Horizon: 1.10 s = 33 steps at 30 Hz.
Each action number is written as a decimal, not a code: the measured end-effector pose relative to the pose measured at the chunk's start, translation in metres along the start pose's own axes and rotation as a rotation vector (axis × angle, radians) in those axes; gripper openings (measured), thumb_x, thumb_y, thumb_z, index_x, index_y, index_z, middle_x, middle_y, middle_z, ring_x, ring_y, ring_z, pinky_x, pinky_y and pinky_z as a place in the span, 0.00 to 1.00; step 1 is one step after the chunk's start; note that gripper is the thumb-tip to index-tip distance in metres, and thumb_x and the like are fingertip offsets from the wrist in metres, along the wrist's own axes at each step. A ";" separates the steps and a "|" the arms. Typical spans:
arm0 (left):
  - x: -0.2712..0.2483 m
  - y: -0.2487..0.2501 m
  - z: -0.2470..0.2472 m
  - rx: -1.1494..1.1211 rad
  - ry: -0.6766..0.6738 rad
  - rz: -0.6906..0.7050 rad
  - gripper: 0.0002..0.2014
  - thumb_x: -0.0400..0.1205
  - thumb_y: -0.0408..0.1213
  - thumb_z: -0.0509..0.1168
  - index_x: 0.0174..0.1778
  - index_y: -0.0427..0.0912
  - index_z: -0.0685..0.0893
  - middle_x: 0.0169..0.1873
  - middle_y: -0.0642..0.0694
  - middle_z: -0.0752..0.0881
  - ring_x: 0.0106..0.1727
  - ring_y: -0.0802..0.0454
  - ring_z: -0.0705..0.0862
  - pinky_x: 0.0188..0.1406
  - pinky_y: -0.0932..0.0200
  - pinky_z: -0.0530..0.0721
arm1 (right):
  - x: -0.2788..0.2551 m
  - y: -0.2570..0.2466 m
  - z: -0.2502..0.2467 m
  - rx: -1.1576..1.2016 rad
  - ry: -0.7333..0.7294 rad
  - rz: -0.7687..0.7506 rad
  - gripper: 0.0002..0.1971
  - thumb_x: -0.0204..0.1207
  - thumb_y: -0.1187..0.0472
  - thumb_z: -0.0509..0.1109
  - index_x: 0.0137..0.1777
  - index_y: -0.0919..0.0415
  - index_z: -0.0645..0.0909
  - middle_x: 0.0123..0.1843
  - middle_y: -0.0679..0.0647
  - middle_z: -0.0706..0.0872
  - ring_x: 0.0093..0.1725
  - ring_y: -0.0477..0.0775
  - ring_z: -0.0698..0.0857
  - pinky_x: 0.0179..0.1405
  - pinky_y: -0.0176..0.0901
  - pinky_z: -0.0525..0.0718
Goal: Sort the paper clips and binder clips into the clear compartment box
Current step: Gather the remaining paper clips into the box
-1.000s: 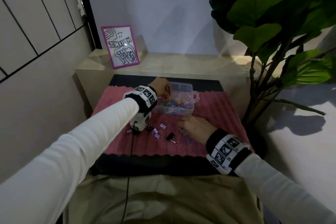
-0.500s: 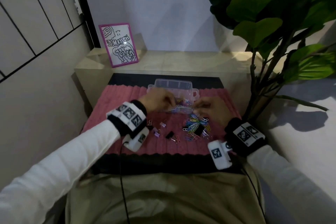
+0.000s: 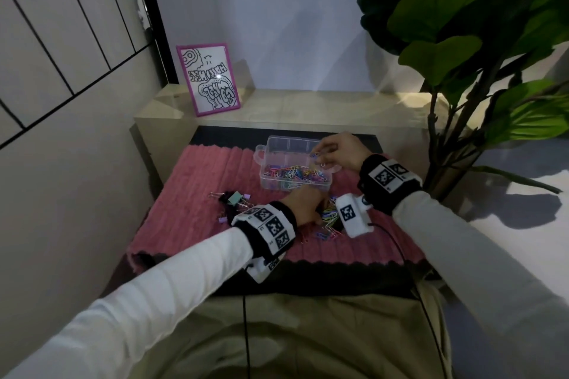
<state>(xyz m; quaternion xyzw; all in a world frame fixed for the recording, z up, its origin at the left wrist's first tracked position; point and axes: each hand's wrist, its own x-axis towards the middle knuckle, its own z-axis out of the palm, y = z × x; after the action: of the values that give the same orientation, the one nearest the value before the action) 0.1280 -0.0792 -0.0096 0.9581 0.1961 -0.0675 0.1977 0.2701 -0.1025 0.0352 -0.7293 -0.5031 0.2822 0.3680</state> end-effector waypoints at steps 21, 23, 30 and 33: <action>-0.018 -0.052 -0.006 -0.628 -0.027 -0.104 0.03 0.73 0.25 0.70 0.40 0.35 0.85 0.29 0.49 0.84 0.29 0.61 0.82 0.30 0.71 0.83 | -0.055 0.013 0.013 -0.478 -0.164 -0.299 0.09 0.73 0.72 0.69 0.51 0.69 0.85 0.49 0.63 0.90 0.46 0.53 0.86 0.42 0.19 0.75; -0.021 -0.057 -0.007 -0.708 -0.011 -0.116 0.08 0.74 0.22 0.69 0.34 0.40 0.82 0.26 0.49 0.85 0.24 0.63 0.83 0.26 0.70 0.83 | -0.060 0.015 0.018 -0.471 -0.197 -0.308 0.09 0.72 0.74 0.69 0.51 0.70 0.85 0.47 0.64 0.89 0.45 0.57 0.87 0.45 0.28 0.78; -0.025 -0.070 -0.020 -0.749 -0.052 -0.139 0.11 0.76 0.19 0.65 0.34 0.40 0.79 0.29 0.46 0.86 0.24 0.59 0.86 0.27 0.65 0.86 | -0.060 0.017 0.034 -0.716 -0.361 -0.189 0.18 0.71 0.63 0.73 0.61 0.62 0.79 0.58 0.58 0.83 0.57 0.54 0.81 0.54 0.40 0.76; -0.026 -0.070 -0.028 -0.791 -0.075 -0.143 0.09 0.76 0.21 0.64 0.35 0.39 0.78 0.22 0.50 0.88 0.24 0.56 0.88 0.24 0.64 0.87 | -0.058 0.018 0.048 -0.823 -0.396 -0.175 0.19 0.69 0.61 0.74 0.60 0.59 0.78 0.59 0.55 0.80 0.59 0.55 0.79 0.55 0.48 0.79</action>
<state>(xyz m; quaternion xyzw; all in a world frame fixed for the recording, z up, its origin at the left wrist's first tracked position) 0.0773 -0.0178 -0.0029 0.7890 0.2656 -0.0355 0.5529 0.2221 -0.1492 -0.0043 -0.7017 -0.6933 0.1610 -0.0326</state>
